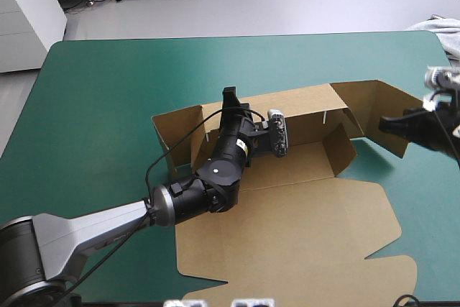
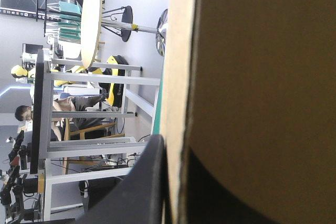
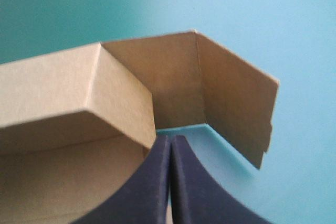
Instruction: Fold the box
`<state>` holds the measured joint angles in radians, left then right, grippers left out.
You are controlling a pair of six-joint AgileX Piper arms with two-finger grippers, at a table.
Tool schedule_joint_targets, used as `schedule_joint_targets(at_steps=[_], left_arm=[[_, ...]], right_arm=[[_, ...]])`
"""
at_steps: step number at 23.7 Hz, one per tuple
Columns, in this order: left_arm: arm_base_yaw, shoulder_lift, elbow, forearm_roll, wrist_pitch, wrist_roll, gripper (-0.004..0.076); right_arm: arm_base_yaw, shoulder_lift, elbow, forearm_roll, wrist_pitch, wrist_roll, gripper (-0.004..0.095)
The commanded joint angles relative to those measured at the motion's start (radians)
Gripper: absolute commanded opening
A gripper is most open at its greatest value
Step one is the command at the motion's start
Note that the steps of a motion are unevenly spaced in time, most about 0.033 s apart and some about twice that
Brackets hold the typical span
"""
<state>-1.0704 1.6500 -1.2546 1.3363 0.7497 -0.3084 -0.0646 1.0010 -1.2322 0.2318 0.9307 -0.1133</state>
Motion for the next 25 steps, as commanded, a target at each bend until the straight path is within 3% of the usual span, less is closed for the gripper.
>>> schedule_joint_targets(at_steps=[1,7,16,25], left_arm=[[-0.008,-0.04,-0.024,0.027,-0.003,-0.029,-0.001],[-0.008,-0.04,-0.024,0.027,-0.003,-0.029,-0.001],[-0.008,-0.04,-0.024,0.031,-0.003,-0.029,-0.001],[-0.008,-0.04,-0.024,0.031,0.052,-0.029,-0.001]], right_arm=[[0.0,0.147,-0.175,0.049,-0.066,-0.038,-0.0019],[0.0,0.381,-0.412,0.136,-0.026,-0.11,-0.0019],[0.0,0.864,-0.86,0.222,0.298,-0.136,-0.0017],[0.0,0.885,-0.767,0.207,0.324,-0.058,-0.0017]])
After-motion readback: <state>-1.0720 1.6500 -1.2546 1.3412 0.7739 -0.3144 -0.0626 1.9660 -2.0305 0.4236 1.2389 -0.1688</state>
